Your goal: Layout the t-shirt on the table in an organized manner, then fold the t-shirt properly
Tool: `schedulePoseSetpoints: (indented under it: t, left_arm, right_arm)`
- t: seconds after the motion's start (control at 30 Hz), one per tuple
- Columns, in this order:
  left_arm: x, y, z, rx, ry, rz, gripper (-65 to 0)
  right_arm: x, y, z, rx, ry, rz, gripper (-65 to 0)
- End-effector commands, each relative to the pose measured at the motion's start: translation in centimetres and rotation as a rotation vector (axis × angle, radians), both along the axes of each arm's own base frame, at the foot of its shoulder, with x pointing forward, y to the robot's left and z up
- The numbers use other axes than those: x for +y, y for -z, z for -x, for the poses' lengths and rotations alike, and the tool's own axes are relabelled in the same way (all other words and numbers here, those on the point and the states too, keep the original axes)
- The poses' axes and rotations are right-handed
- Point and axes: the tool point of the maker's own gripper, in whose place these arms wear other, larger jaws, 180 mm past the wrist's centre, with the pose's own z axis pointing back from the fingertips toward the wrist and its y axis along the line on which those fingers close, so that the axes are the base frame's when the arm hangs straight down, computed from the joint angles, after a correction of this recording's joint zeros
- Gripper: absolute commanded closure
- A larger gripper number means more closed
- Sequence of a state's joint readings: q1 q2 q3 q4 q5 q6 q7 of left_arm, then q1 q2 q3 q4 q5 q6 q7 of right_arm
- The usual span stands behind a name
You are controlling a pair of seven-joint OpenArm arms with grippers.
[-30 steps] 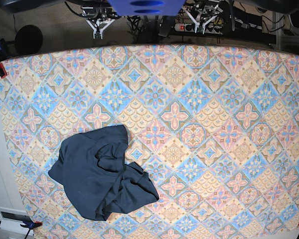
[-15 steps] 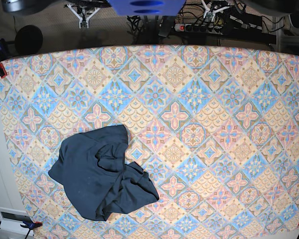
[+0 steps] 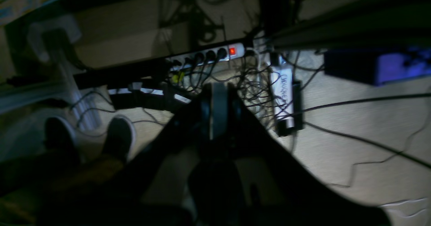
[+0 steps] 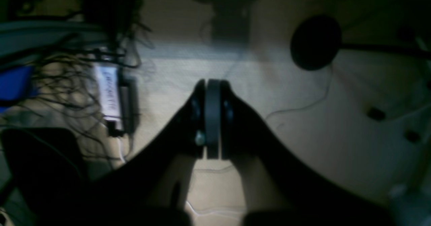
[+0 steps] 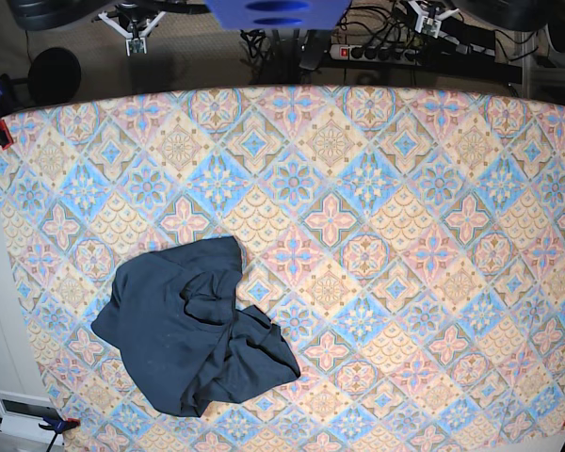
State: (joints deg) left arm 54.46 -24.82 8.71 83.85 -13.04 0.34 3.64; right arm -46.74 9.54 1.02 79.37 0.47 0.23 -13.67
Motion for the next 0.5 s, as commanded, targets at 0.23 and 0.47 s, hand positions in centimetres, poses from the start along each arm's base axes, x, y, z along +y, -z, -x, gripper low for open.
schedulePoseSetpoints:
  t: [0.23,0.47]
  left_arm:
    - [-1.6,-6.7,-2.9,-0.153,-0.018,0.054,0.0]
    - [-2.7,-13.4,-7.3,-0.339,-0.047,0.082,0.0]
  right_arm:
    - [-0.1,-7.1,-4.2,-0.204,0.085,-0.136,0.0]
    - [-0.2,-13.1,-8.6,-0.290,0.049,-0.120,0.0]
